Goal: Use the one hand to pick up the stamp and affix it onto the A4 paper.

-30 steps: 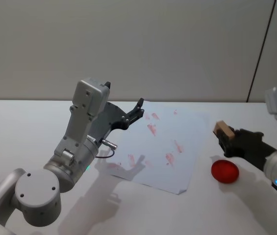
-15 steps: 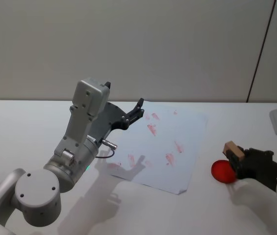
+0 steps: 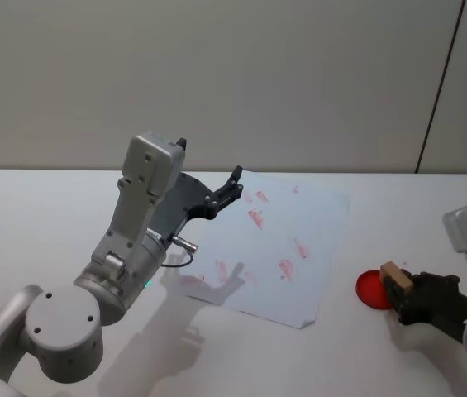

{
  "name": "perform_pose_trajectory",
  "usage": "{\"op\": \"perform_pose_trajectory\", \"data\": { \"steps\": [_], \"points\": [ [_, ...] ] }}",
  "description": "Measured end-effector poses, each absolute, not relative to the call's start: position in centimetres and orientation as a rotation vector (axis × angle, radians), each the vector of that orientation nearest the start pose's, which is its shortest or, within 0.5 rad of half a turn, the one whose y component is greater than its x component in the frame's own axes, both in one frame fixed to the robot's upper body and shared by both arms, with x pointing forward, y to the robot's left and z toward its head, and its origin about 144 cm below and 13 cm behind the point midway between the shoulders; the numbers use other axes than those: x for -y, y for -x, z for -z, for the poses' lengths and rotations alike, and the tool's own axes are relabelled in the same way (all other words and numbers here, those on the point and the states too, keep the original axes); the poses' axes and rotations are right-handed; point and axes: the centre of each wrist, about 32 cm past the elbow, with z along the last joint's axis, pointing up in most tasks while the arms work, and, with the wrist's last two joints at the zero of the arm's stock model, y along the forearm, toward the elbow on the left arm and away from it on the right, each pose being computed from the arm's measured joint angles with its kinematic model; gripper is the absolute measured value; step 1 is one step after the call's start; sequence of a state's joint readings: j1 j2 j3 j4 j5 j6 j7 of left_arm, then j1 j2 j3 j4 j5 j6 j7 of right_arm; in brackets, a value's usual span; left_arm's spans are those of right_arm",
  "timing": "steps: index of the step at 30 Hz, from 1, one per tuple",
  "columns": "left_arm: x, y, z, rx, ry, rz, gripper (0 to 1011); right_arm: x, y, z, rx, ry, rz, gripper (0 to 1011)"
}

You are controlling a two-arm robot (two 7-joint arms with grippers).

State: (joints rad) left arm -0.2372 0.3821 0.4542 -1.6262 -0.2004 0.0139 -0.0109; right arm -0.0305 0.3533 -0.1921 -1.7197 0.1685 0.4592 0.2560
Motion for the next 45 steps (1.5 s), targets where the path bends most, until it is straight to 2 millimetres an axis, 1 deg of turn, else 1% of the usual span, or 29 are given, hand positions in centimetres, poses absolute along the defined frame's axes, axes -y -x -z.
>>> {"op": "perform_pose_trajectory", "data": {
  "steps": [7, 18, 31, 34, 35, 36, 39, 40, 43, 45],
  "points": [
    [-19.8, -49.2, -120.4, 0.268, -0.061, -1.124, 1003, 25.2, -45.0, -116.4, -0.182, 0.440, 1.104, 221],
    [-19.8, -49.2, -120.4, 0.268, -0.061, -1.124, 1003, 24.5, -46.1, -116.1, -0.172, 0.436, 1.103, 221],
    [-19.8, -49.2, -120.4, 0.268, -0.061, -1.124, 1003, 24.3, -46.5, -116.1, -0.182, 0.444, 1.098, 221],
    [-19.8, -49.2, -120.4, 0.268, -0.061, -1.124, 1003, 24.3, -46.5, -116.1, -0.184, 0.446, 1.098, 238],
    [-19.8, -49.2, -120.4, 0.268, -0.061, -1.124, 1003, 24.2, -46.5, -116.1, -0.185, 0.447, 1.097, 289],
    [-19.8, -49.2, -120.4, 0.268, -0.061, -1.124, 1003, 24.2, -46.5, -116.1, -0.185, 0.447, 1.097, 298],
    [-19.8, -49.2, -120.4, 0.268, -0.061, -1.124, 1003, 24.2, -46.5, -116.1, -0.186, 0.448, 1.097, 408],
    [-19.8, -49.2, -120.4, 0.268, -0.061, -1.124, 1003, 24.2, -46.5, -116.1, -0.186, 0.448, 1.096, 428],
    [-19.8, -49.2, -120.4, 0.268, -0.061, -1.124, 1003, 24.2, -46.5, -116.1, -0.188, 0.450, 1.096, 548],
    [-19.8, -49.2, -120.4, 0.268, -0.061, -1.124, 1003, 24.2, -46.5, -116.1, -0.188, 0.450, 1.096, 580]
  ]
}}
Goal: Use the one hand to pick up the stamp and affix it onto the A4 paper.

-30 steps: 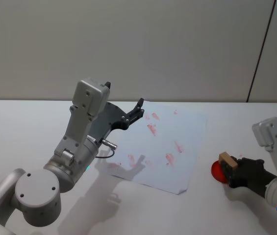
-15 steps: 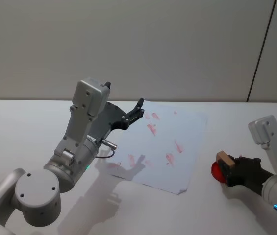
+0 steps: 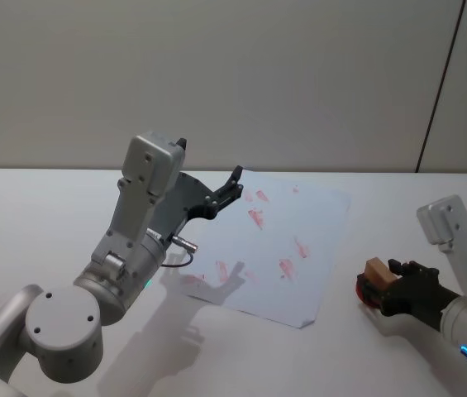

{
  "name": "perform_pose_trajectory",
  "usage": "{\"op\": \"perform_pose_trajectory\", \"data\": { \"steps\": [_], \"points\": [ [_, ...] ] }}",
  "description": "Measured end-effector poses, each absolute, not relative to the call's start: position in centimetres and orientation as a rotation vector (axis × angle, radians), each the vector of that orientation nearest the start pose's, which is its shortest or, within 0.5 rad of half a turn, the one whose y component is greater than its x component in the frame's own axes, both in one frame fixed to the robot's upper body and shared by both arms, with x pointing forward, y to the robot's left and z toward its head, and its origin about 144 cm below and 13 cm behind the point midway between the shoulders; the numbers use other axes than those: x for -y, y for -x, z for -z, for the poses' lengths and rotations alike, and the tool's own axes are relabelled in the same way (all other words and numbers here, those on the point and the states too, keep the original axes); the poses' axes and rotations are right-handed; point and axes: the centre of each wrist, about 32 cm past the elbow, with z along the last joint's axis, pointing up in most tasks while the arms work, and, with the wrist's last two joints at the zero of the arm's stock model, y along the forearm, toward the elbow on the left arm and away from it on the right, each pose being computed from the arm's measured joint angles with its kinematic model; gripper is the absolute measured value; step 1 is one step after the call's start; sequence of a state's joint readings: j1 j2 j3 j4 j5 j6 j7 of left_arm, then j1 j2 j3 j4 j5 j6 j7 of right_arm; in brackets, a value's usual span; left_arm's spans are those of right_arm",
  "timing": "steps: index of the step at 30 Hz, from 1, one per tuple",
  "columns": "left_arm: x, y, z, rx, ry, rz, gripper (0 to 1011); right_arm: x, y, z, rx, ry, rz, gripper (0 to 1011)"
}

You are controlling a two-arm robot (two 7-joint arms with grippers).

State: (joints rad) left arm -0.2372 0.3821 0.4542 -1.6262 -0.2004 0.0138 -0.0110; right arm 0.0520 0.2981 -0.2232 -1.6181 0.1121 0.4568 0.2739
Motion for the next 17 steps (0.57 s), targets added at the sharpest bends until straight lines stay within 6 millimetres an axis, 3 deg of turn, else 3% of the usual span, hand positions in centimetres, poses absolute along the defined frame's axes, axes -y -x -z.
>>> {"op": "perform_pose_trajectory", "data": {
  "steps": [13, 17],
  "points": [
    [-19.84, -49.20, -120.44, 0.268, -0.061, -1.124, 1003, 24.20, -46.57, -116.11, -0.190, 0.452, 1.095, 983],
    [-19.84, -49.20, -120.44, 0.268, -0.061, -1.124, 1003, 24.20, -46.58, -116.12, -0.190, 0.452, 1.095, 1001]
  ]
}}
